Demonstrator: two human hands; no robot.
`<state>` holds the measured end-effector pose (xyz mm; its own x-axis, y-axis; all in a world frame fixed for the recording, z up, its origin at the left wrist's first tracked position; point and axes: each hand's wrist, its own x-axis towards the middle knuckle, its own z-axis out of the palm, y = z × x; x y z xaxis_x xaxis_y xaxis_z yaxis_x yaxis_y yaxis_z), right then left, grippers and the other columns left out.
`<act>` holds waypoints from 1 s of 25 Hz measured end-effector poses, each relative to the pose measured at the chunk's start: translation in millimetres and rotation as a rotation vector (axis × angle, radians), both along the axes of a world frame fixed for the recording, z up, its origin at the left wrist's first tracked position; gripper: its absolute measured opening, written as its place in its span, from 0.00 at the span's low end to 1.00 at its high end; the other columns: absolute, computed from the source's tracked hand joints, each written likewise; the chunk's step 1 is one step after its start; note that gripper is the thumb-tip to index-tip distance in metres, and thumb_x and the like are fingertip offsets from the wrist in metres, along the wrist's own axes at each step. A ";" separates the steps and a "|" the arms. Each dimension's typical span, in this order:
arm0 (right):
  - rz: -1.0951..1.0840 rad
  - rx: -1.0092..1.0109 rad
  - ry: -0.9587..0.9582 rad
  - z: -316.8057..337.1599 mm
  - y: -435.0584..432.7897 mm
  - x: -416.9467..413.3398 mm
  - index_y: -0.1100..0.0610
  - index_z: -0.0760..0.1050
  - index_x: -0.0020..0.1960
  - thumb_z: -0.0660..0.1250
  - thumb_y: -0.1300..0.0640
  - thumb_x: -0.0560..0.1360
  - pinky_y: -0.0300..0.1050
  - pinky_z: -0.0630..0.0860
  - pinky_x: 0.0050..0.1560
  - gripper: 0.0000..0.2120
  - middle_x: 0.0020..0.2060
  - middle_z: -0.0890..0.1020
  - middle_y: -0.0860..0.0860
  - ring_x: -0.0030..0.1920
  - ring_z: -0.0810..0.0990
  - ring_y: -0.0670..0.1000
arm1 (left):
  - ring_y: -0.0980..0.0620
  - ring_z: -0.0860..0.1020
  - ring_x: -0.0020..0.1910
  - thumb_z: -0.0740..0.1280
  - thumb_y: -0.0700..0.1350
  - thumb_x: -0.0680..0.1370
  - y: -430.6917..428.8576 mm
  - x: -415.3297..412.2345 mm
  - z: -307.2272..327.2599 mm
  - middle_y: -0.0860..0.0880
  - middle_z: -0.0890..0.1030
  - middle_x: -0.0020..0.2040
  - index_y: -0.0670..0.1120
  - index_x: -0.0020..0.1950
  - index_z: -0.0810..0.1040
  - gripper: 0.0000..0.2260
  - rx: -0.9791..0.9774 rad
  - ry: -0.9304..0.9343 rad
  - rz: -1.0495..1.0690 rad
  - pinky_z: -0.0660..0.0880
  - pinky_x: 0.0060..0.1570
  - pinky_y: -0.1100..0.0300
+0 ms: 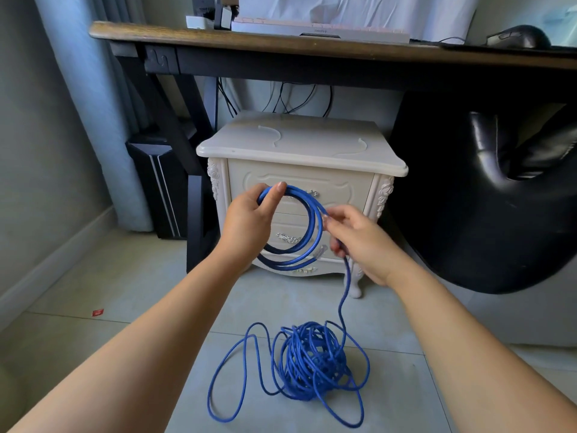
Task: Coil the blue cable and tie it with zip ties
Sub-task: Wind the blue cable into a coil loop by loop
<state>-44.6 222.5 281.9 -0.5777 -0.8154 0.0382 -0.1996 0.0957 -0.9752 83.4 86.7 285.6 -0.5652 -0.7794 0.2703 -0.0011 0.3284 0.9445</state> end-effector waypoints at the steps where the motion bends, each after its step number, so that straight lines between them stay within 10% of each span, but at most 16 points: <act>1: 0.049 -0.029 -0.136 -2.4 -3.0 6.1 0.53 0.75 0.54 0.63 0.49 0.80 0.38 0.65 0.32 0.08 0.41 0.76 0.51 0.32 0.69 0.45 | 0.52 0.58 0.27 0.63 0.57 0.80 0.9 -1.3 -1.4 0.52 0.61 0.29 0.49 0.34 0.67 0.19 0.036 0.032 0.029 0.57 0.30 0.53; 12: -0.090 -0.143 -0.203 -8.1 -11.4 17.8 0.56 0.73 0.54 0.57 0.56 0.83 0.39 0.76 0.38 0.07 0.33 0.75 0.50 0.34 0.82 0.45 | 0.56 0.59 0.23 0.60 0.55 0.82 25.8 -10.7 -9.7 0.55 0.60 0.25 0.47 0.37 0.67 0.17 0.615 0.261 -0.137 0.65 0.27 0.62; 17: -0.224 0.112 0.330 -16.1 -7.8 12.8 0.58 0.70 0.56 0.53 0.52 0.84 0.46 0.73 0.42 0.12 0.36 0.73 0.49 0.36 0.77 0.50 | 0.53 0.65 0.23 0.59 0.48 0.81 20.4 3.8 -7.3 0.49 0.68 0.29 0.42 0.41 0.75 0.13 0.832 0.104 -0.466 0.79 0.41 0.54; 25: 0.092 0.240 0.601 -17.1 -2.8 24.7 0.48 0.64 0.59 0.52 0.47 0.83 0.55 0.76 0.51 0.08 0.52 0.80 0.51 0.44 0.78 0.53 | 0.52 0.57 0.27 0.61 0.59 0.80 16.4 2.2 -6.8 0.50 0.60 0.30 0.43 0.41 0.72 0.20 0.173 -0.402 -0.419 0.58 0.26 0.61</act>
